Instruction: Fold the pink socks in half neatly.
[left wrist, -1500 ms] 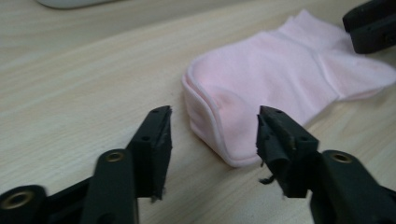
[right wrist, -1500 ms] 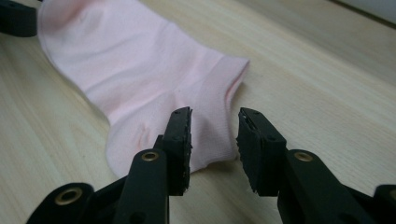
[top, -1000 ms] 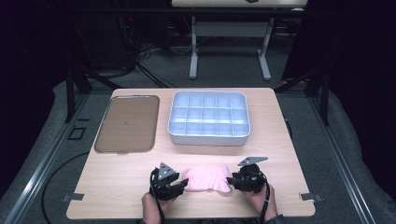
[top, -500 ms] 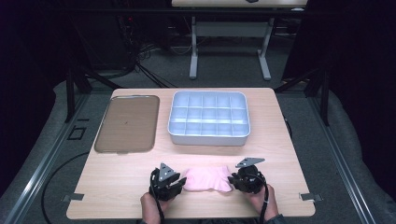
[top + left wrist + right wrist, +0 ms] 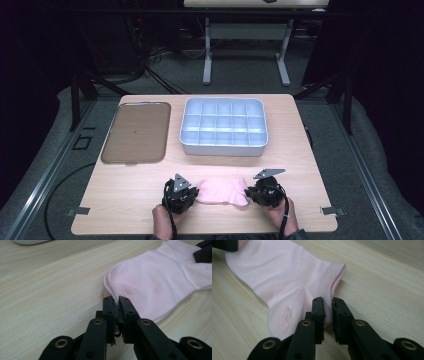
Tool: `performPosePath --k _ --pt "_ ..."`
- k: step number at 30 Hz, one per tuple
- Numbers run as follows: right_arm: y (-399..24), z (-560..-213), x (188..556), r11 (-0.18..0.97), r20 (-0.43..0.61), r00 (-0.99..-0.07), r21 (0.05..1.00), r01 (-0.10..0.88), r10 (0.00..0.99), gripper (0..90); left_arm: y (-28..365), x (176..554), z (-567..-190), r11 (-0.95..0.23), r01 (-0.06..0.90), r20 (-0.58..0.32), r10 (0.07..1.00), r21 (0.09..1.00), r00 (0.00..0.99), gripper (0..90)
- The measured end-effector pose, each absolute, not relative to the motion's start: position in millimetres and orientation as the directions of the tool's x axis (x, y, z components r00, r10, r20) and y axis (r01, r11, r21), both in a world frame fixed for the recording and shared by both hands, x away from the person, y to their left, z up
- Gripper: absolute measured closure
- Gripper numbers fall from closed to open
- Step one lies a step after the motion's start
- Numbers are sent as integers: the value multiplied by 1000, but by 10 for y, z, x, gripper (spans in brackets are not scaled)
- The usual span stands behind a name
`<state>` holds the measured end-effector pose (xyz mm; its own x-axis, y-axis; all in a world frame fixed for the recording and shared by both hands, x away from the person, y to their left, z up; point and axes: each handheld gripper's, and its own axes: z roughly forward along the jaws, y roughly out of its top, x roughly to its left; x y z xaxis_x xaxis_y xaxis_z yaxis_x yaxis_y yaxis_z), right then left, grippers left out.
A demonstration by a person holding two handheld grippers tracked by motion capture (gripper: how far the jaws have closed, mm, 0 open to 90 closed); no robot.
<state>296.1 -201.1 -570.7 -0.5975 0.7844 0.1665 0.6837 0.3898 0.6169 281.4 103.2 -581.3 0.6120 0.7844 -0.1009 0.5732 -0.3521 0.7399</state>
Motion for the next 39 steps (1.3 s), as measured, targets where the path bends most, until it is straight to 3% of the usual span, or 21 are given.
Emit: performPosePath --k 10,16,39 --pt "-2128 -5714 2960 347 216 -574 614 709 790 813 1036 2826 -5866 -299 582 -169 770 756 615 862" --pt "-2120 -5686 2943 361 192 -574 610 705 796 814 1059 2832 -5895 -276 584 -199 760 763 618 861" --pt "-2067 -5387 2872 388 132 -600 650 654 789 814 1064 2834 -5898 -308 558 -166 748 771 643 861"
